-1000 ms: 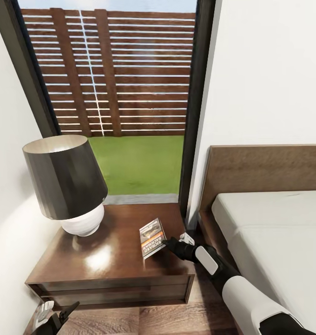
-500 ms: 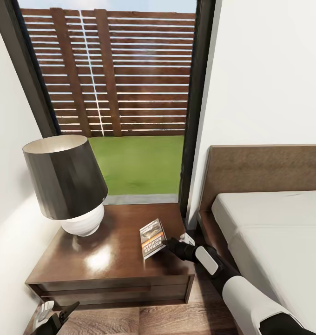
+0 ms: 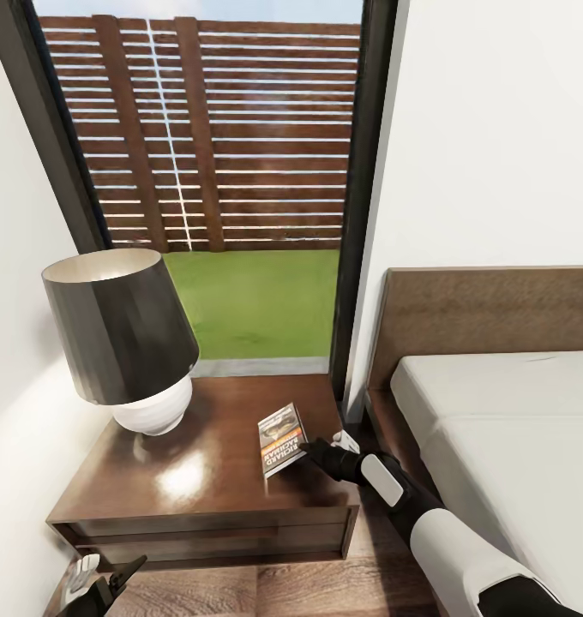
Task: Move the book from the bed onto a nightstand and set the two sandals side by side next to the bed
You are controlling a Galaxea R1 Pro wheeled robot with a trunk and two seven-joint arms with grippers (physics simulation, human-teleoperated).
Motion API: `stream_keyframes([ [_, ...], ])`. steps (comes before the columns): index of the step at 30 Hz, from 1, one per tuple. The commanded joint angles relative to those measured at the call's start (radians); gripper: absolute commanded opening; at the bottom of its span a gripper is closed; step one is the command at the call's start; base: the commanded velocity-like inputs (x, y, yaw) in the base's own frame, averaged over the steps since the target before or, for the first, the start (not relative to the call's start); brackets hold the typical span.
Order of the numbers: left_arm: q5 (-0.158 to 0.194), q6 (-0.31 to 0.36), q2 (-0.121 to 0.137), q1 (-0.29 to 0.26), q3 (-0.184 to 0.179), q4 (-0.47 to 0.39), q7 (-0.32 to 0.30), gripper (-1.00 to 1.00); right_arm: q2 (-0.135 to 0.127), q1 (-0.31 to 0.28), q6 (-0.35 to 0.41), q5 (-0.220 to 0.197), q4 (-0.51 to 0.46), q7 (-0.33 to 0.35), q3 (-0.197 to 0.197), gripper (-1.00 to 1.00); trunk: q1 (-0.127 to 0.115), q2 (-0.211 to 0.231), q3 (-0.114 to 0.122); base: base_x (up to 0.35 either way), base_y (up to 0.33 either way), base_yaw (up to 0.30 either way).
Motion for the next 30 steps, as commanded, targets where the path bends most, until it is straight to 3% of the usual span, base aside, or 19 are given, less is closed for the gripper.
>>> stream_keyframes([
  [1, 0.010, 0.010, 0.001, -0.001, -0.006, 0.000, -0.003, 1.00, 0.000, 0.000, -0.001, 0.020, 0.025, 0.002, 0.010, -1.00, 0.000, 0.000, -0.001, 0.000, 0.000, 0.000],
  [7, 0.010, 0.010, 0.001, -0.001, -0.006, 0.000, -0.003, 1.00, 0.000, 0.000, -0.001, 0.019, 0.026, 0.002, 0.010, -1.00, 0.000, 0.000, -0.001, 0.000, 0.000, 0.000],
  [8, 0.010, 0.010, 0.001, -0.001, -0.006, 0.000, -0.003, 1.00, 0.000, 0.000, -0.001, 0.018, 0.026, 0.003, 0.010, 1.00, 0.000, 0.000, -0.001, 0.000, 0.000, 0.000],
  [30, 0.010, 0.010, 0.001, -0.001, -0.006, 0.000, -0.001, 1.00, 0.000, 0.000, -0.001, 0.017, 0.025, 0.003, 0.011, 1.00, 0.000, 0.000, -0.001, 0.000, 0.000, 0.000],
])
